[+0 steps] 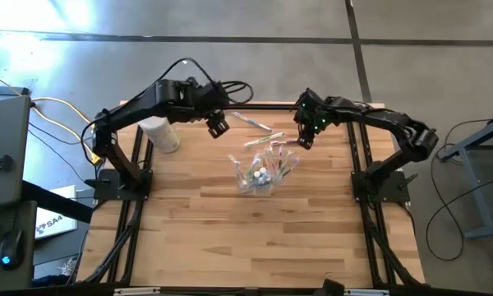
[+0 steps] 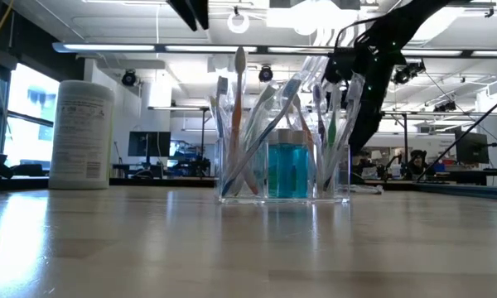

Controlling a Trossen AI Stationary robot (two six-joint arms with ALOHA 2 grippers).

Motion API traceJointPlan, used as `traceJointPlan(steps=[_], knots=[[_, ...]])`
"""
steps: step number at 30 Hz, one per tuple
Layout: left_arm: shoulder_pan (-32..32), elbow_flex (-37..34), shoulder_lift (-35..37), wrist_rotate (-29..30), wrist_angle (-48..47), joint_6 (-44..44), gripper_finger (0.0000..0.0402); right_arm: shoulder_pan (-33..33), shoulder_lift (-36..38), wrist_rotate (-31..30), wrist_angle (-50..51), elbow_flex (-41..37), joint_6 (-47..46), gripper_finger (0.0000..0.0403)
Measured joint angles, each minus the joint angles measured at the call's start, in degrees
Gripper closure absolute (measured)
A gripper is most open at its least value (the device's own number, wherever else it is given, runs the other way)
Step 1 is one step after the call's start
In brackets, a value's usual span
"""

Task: Pick & Place toothbrushing station
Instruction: Put the violet toothbrush into the transparent organizer

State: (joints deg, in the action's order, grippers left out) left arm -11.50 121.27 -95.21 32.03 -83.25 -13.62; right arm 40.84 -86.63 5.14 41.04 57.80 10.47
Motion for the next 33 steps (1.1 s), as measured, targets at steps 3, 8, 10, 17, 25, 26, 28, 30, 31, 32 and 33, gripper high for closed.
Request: traceJointPlan(steps=[3, 8, 10, 17, 25, 26, 28, 30, 31, 32, 33], knots=[[2.14, -2.14, 2.68, 3.92, -2.48, -4.92, 0.0153, -3.17, 0.0, -0.74, -0.2, -0.67, 1.33, 0.0231], [6.89, -12.94, 12.88, 7.65, 1.49, -9.89, 0.0153, -6.74, -0.12, -0.69, -2.79, -2.59, 6.7, 0.0231], [8.43, -20.33, 18.28, 8.34, 7.39, -9.22, 0.0153, -6.99, -0.63, -1.6, -4.64, -2.6, 7.78, 0.0231], [6.12, -47.81, 33.15, -2.91, 38.25, 1.31, 0.0153, -3.43, -2.58, -1.66, -6.23, -2.56, 7.87, 0.0231], [2.03, -64.77, 38.06, -13.62, 61.19, 9.05, 0.0153, -3.47, -9.12, -4.38, -9.15, -2.6, 11.06, 0.0231], [1.47, -65.81, 38.16, -14.83, 62.2, 9.41, 0.0153, -3.7, -9.6, -4.36, -10.31, -2.6, 11.21, 0.0231], [0.51, -67.48, 38.13, -17.13, 64.27, 10.29, 0.0153, -4.1, -10.37, -5.65, -12.45, -2.58, 11.46, 0.0231], [-0.32, -68.93, 38.04, -18.95, 64.25, 10.86, 0.0153, -4.53, -10.81, -7.09, -13.48, -2.58, 11.51, 0.0231], [-0.77, -69.57, 37.84, -19.57, 64.87, 11.02, 0.0153, -4.64, -10.88, -7.26, -13.85, -2.58, 11.79, 0.0231], [-1.15, -70.29, 37.7, -19.92, 65.84, 11.39, 0.0153, -4.74, -10.88, -7.27, -13.99, -2.58, 12.12, 0.0231], [-1.55, -71.05, 37.67, -20.55, 66.72, 11.85, 0.0153, -4.81, -10.88, -6.86, -13.97, -2.58, 12.25, 0.0231]])
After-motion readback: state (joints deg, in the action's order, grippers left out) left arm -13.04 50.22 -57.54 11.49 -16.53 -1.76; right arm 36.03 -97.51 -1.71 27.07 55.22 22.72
